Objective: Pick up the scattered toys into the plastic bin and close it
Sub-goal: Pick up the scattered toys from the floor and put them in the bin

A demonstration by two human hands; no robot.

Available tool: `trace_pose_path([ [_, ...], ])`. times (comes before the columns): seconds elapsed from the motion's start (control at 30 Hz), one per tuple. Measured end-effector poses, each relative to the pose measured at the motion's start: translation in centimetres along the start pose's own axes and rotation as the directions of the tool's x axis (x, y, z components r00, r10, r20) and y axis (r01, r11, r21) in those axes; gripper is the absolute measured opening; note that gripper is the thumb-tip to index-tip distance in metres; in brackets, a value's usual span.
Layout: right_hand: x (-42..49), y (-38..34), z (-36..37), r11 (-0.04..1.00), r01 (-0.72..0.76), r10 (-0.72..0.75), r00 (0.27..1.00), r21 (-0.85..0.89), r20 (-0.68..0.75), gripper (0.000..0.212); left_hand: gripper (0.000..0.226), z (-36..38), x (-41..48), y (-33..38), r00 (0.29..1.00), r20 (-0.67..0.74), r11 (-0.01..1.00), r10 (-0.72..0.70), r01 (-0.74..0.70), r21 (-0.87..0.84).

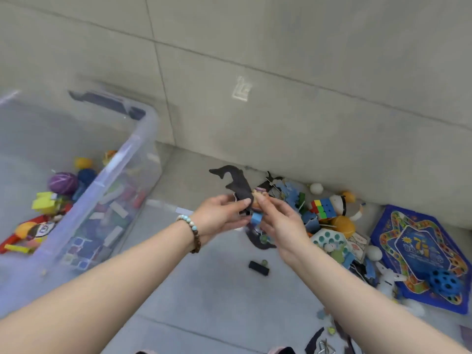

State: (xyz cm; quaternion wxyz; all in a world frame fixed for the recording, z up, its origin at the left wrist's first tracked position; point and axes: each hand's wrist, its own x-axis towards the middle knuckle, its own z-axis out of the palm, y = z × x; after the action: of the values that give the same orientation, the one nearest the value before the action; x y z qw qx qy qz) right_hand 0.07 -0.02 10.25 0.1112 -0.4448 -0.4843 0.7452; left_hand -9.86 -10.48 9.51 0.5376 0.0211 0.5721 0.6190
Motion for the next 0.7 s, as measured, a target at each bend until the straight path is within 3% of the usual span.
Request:
trace_pose_path([
  [0.2, -3.8, -5.3, 14.0, 0.994, 0.078, -0.053, 0.961, -0.08, 0.271, 0.028, 0.026, -8.8, -9.8, 8.7, 0.963, -0.192, 0.981, 0.189, -0.195, -0.016],
  [0.37, -5.8, -3.5, 25.5, 0.962, -0.04, 0.177, 0.845, -0.269, 0.505, 0.016, 0.019, -18.6, -16.1, 9.3, 0.871, -0.459, 0.979, 0.176, -0.203, -0.01],
  [0.43, -5.8, -1.8, 28.1, 0.93, -0.105, 0.283, 0.817, -0.354, 0.503, 0.011, 0.029, -21.5, -17.2, 8.4, 0.847, -0.524, 0.992, 0.095, -0.126, -0.025],
  [0.53, -5.2, -0.5, 29.1, 0.918, -0.148, 0.322, 0.82, -0.368, 0.473, 0.029, 0.057, -24.2, -17.9, 7.6, 0.85, -0.525, 0.999, -0.038, 0.026, -0.03],
  [0.7, -2.5, -2.8, 23.3, 0.937, -0.056, 0.217, 0.866, -0.344, 0.45, 0.032, 0.049, -22.7, -17.0, 8.7, 0.874, -0.483, 0.998, 0.057, -0.055, 0.018],
])
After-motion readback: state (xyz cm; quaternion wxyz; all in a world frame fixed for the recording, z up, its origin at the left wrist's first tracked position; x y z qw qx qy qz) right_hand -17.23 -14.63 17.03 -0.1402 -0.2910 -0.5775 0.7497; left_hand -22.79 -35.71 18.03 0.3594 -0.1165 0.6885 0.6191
